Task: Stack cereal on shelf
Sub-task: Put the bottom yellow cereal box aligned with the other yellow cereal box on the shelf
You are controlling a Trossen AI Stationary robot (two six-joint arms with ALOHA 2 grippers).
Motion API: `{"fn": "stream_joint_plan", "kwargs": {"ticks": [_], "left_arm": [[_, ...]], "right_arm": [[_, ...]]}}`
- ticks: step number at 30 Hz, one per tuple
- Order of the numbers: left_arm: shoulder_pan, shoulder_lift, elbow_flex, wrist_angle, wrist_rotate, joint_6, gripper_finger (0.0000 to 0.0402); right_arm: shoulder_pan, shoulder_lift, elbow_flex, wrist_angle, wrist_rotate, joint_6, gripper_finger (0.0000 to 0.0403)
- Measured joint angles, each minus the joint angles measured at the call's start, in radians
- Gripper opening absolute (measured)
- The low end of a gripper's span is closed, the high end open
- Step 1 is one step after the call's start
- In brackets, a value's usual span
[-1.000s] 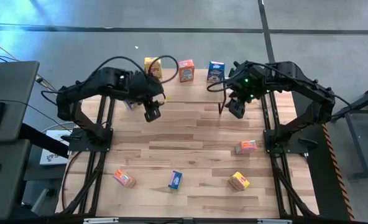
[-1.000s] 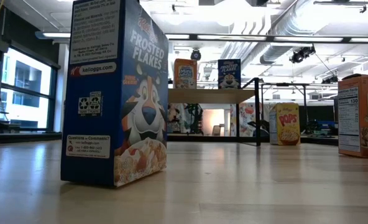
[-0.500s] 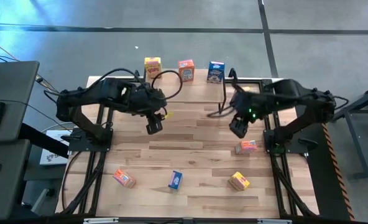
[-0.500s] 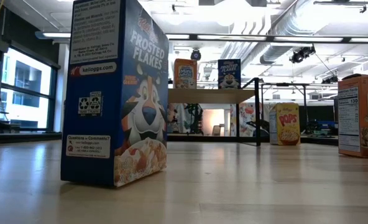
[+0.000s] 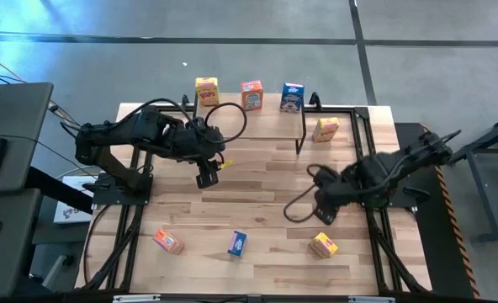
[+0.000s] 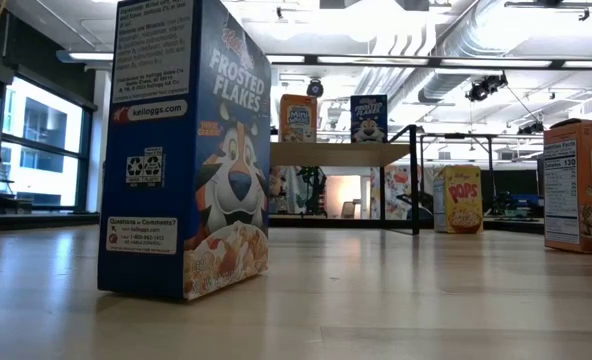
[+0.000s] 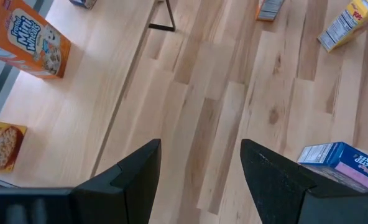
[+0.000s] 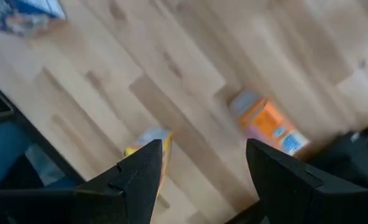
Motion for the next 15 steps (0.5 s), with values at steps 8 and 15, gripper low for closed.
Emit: {"fn": "stream_joint_plan", "kwargs": {"ticks": [8,15], "left_arm": [[0.0,0.0,0.0,0.0,0.0,-0.022,0.0212],[0.0,0.0,0.0,0.0,0.0,-0.025,0.0212]], "right_arm": [[0.146,0.001,-0.111,0.131,-0.028,0.189,0.0225],[0.257,0.001,-0.197,0.255,-0.005,0.343,0.0225]]}}
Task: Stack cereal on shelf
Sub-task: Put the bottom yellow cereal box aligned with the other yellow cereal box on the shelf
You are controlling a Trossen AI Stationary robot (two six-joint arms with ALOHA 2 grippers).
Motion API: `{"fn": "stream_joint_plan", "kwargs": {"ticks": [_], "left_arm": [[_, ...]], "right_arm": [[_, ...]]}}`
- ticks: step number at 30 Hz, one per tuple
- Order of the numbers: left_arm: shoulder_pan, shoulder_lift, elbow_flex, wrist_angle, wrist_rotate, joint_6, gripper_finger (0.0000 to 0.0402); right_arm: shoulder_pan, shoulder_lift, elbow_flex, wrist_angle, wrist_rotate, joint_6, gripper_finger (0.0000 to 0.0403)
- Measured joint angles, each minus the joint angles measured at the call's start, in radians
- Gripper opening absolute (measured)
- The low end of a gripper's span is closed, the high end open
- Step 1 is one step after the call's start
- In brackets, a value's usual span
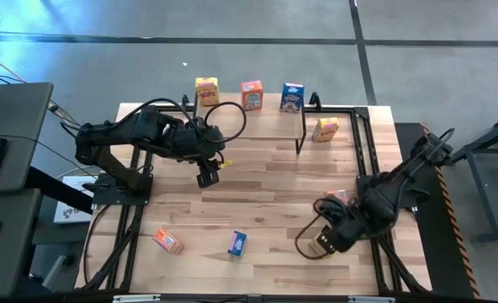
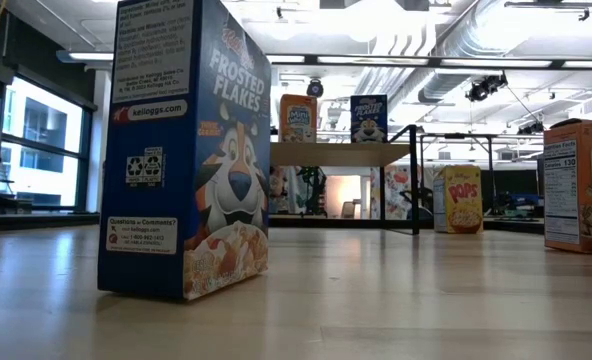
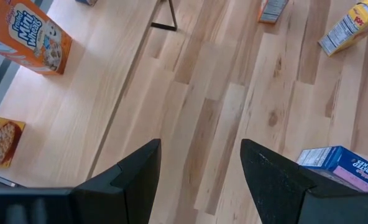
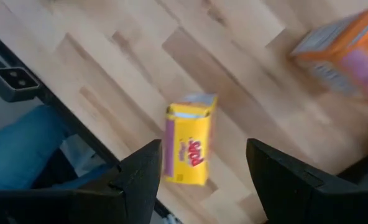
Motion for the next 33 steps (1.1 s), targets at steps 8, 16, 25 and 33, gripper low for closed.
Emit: {"fn": "stream_joint_plan", "kwargs": {"ticks": [8,16,25,33], "left_arm": [[0.0,0.0,0.0,0.0,0.0,-0.001,0.0212],[0.0,0.0,0.0,0.024,0.0,-0.01,0.0212],[0.001,0.001,0.0,0.046,0.0,-0.008,0.0212],[0.001,0.001,0.0,0.047,0.0,-0.01,0.0212]], "right_arm": [[0.079,0.001,-0.09,0.11,0.015,0.113,0.0225],[0.112,0.011,-0.14,0.168,0.03,0.141,0.0225],[0.115,0.093,-0.14,0.215,-0.002,0.085,0.0225],[0.114,0.118,-0.14,0.219,0.003,0.078,0.0225]]}}
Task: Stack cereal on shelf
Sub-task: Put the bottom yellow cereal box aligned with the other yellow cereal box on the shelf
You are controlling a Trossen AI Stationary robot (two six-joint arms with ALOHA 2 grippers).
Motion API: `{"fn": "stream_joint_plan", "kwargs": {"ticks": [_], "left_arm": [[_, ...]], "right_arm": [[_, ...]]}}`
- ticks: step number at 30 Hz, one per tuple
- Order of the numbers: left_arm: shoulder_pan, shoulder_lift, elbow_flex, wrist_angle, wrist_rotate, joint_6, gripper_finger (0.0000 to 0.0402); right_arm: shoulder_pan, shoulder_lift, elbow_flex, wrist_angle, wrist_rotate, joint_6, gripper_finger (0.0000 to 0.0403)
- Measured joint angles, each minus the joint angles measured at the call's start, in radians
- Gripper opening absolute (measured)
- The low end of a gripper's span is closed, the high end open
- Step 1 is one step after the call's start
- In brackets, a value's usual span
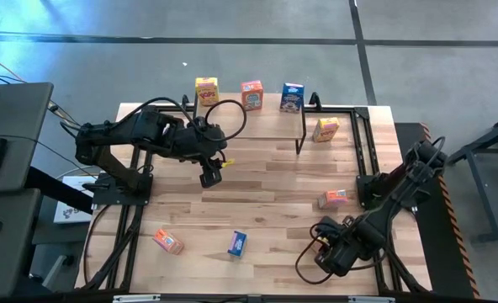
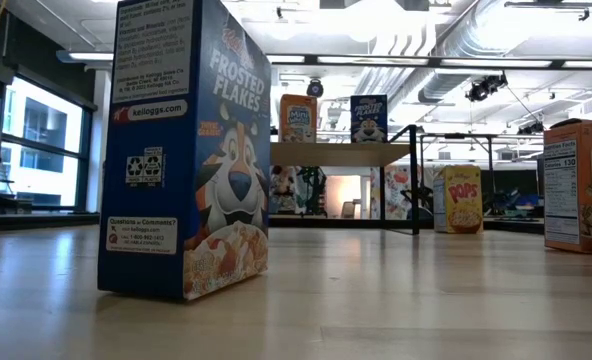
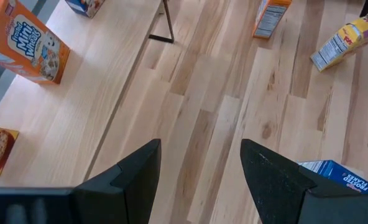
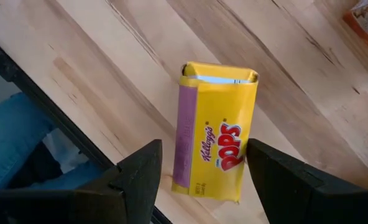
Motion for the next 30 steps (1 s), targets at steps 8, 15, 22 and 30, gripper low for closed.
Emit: {"fn": "stream_joint_plan", "kwargs": {"ticks": [8,15,22,30], "left_arm": [[0.0,0.0,0.0,0.001,0.0,-0.01,0.0212],[0.0,0.0,0.0,0.007,-0.004,-0.009,0.0212],[0.0,0.0,0.0,0.007,-0.017,0.001,0.0212],[0.02,0.0,0.0,0.007,0.009,-0.024,0.0212]], "right_arm": [[0.0,0.035,0.0,-0.005,-0.01,0.0,0.0225],[0.0,0.06,0.0,-0.012,-0.019,0.0,0.0209],[0.0,0.061,0.0,-0.012,-0.012,0.0,0.0165],[0.0,0.061,0.0,-0.009,-0.004,-0.037,0.0147]]}}
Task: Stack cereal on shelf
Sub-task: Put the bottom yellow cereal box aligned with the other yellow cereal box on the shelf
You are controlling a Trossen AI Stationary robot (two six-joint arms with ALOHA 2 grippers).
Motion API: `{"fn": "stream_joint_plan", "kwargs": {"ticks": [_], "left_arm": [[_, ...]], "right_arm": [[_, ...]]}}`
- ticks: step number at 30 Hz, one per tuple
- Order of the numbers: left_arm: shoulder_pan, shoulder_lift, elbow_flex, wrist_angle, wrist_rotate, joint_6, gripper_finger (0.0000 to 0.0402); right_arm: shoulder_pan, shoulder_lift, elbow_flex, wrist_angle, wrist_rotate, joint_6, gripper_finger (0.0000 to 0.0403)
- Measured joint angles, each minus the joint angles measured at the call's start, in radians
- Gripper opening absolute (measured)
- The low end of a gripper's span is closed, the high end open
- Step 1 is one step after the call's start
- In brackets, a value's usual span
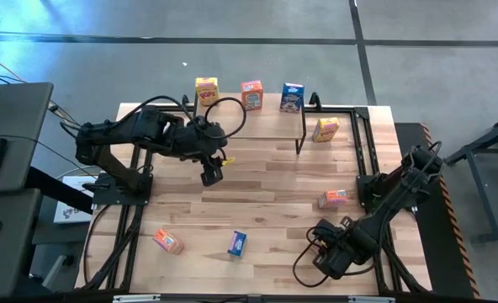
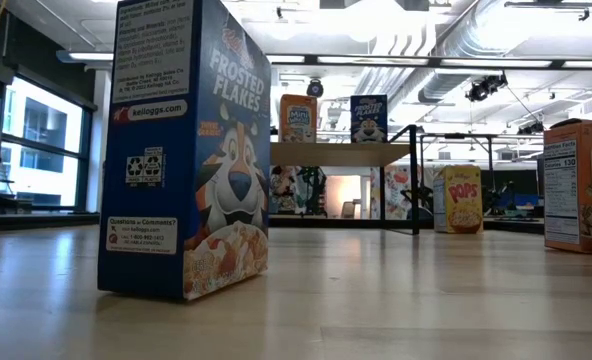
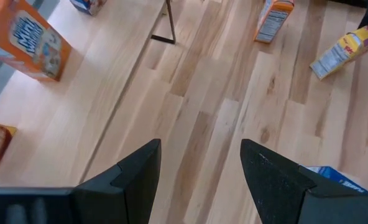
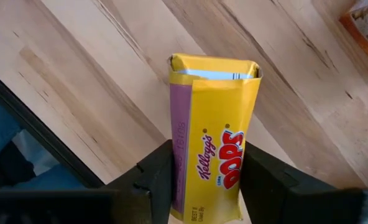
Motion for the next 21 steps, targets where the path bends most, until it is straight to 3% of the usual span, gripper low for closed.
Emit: {"fn": "stream_joint_plan", "kwargs": {"ticks": [11,21], "left_arm": [[0.072,0.0,0.0,-0.002,0.144,0.038,0.0215],[0.102,0.0,0.0,-0.002,0.246,0.133,0.0266]], "right_arm": [[-0.019,-0.001,0.0,0.0,0.004,-0.06,0.0147],[-0.089,-0.017,0.001,0.004,0.011,-0.155,0.0147]]}}
